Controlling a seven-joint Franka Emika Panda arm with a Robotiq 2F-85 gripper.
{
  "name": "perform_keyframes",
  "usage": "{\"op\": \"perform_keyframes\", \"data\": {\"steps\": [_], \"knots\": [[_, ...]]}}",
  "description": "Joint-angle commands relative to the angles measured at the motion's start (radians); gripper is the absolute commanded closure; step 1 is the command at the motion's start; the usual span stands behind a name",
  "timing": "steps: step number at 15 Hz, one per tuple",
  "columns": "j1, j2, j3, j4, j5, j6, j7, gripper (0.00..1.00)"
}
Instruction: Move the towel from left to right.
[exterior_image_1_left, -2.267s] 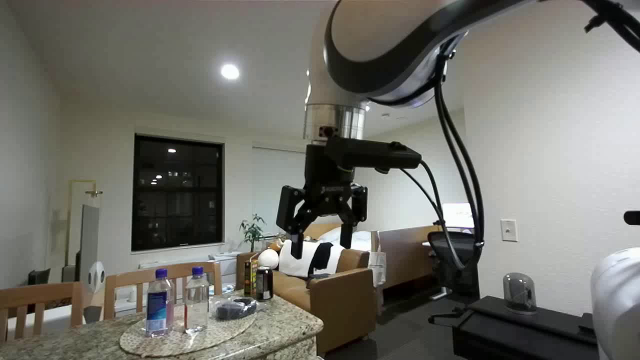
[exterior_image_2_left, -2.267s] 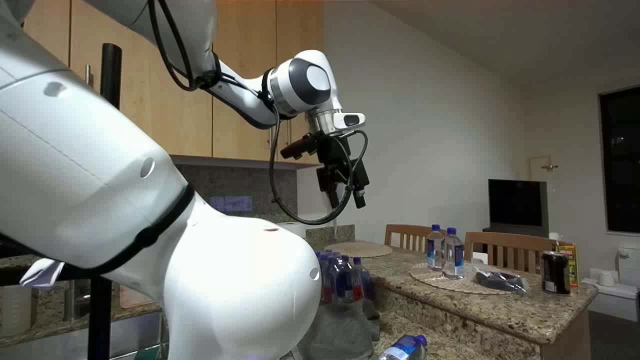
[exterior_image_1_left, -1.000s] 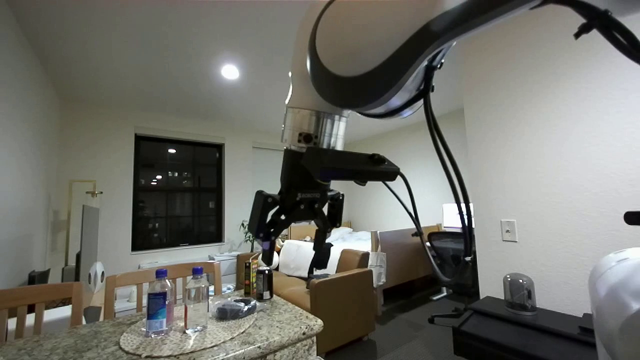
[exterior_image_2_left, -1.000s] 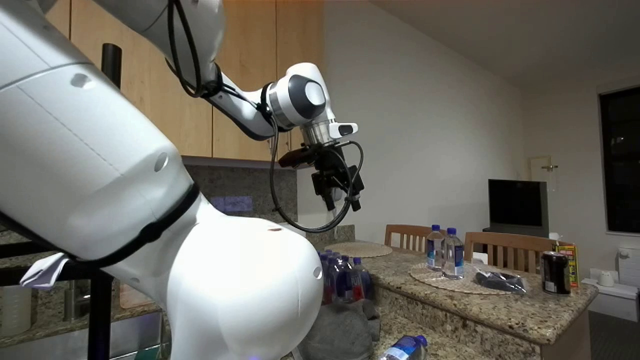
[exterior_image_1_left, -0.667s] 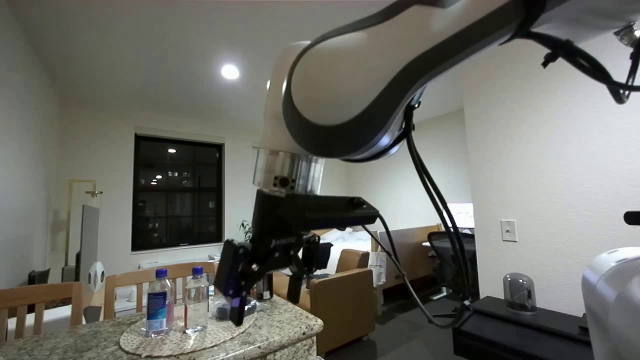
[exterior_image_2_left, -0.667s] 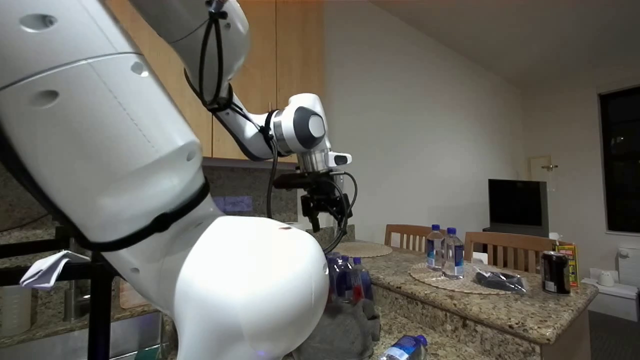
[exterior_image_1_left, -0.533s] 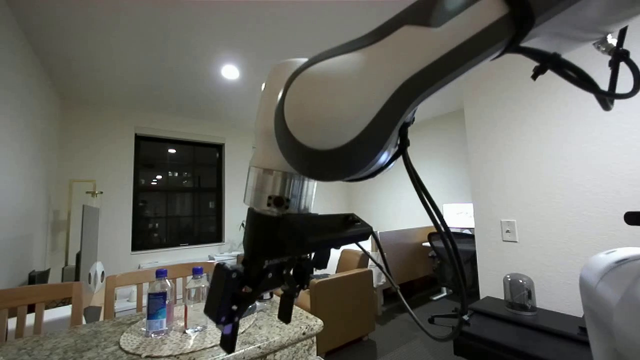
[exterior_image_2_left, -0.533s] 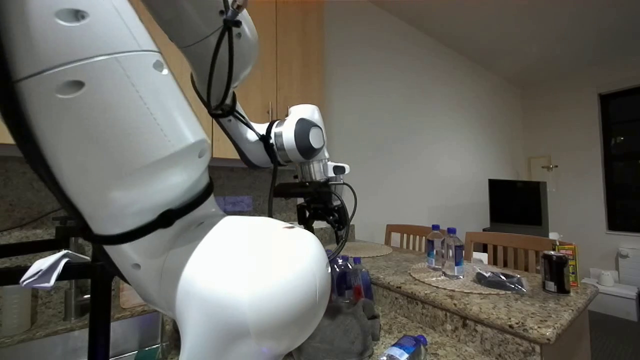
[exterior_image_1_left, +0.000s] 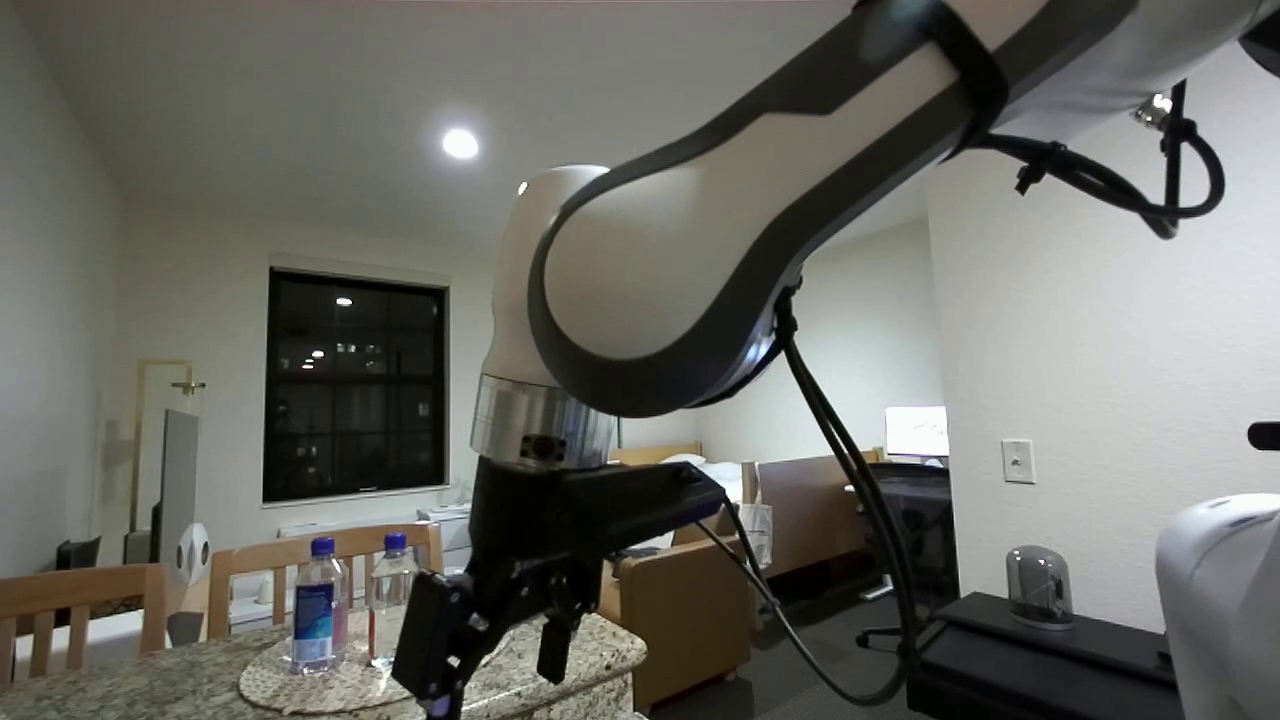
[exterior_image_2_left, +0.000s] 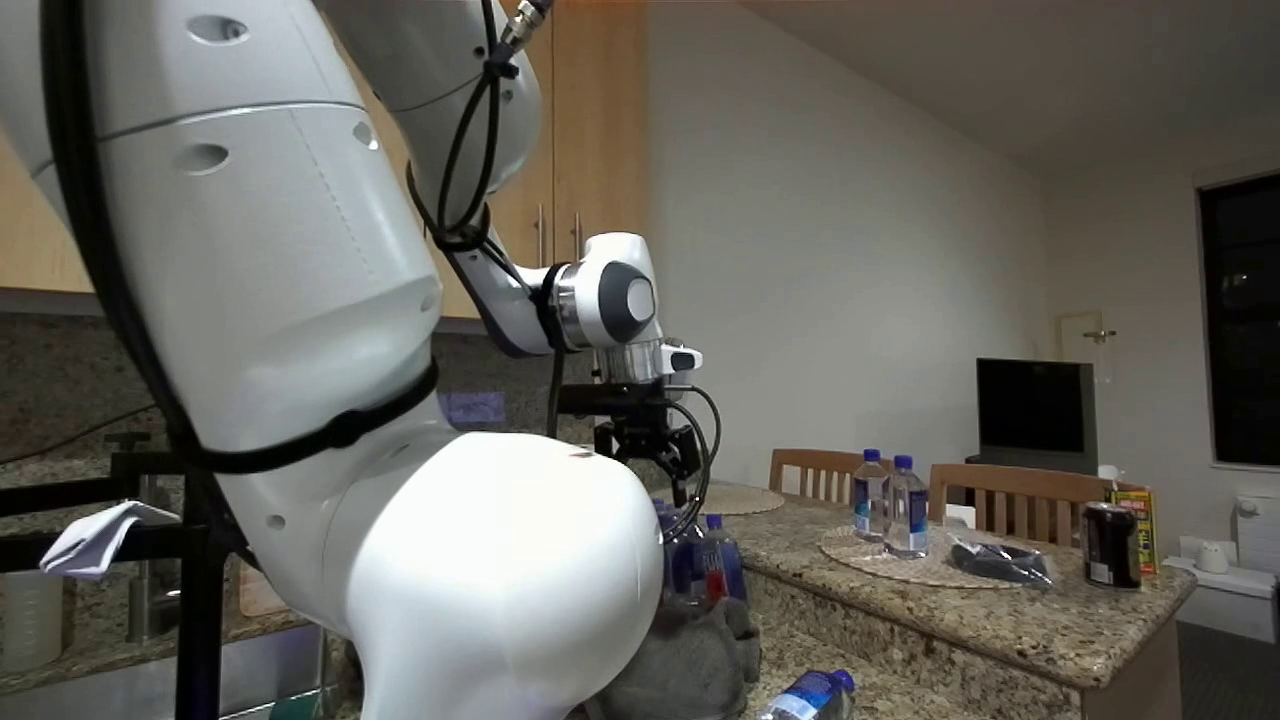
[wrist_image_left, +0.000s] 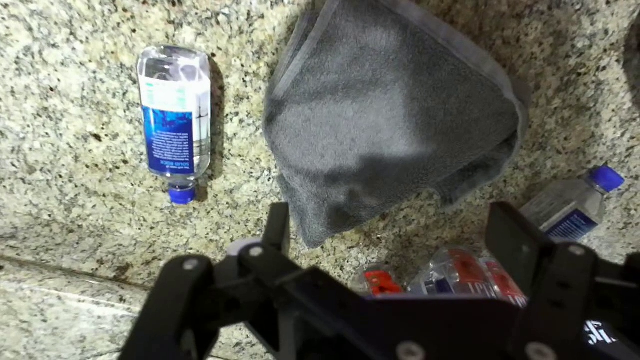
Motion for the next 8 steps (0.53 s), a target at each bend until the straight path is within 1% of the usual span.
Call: {"op": "perform_keyframes", "data": {"steps": [1, 4, 8], "knots": [[0.001, 0.019, -0.003, -0.004, -0.024, 0.008, 0.007, 0.00], [-0.026, 0.044, -0.015, 0.013, -0.043, 0.078, -0.001, 0.00], [-0.039, 0.128, -0.048, 0.023, -0.048, 0.226, -0.036, 0.00]]}}
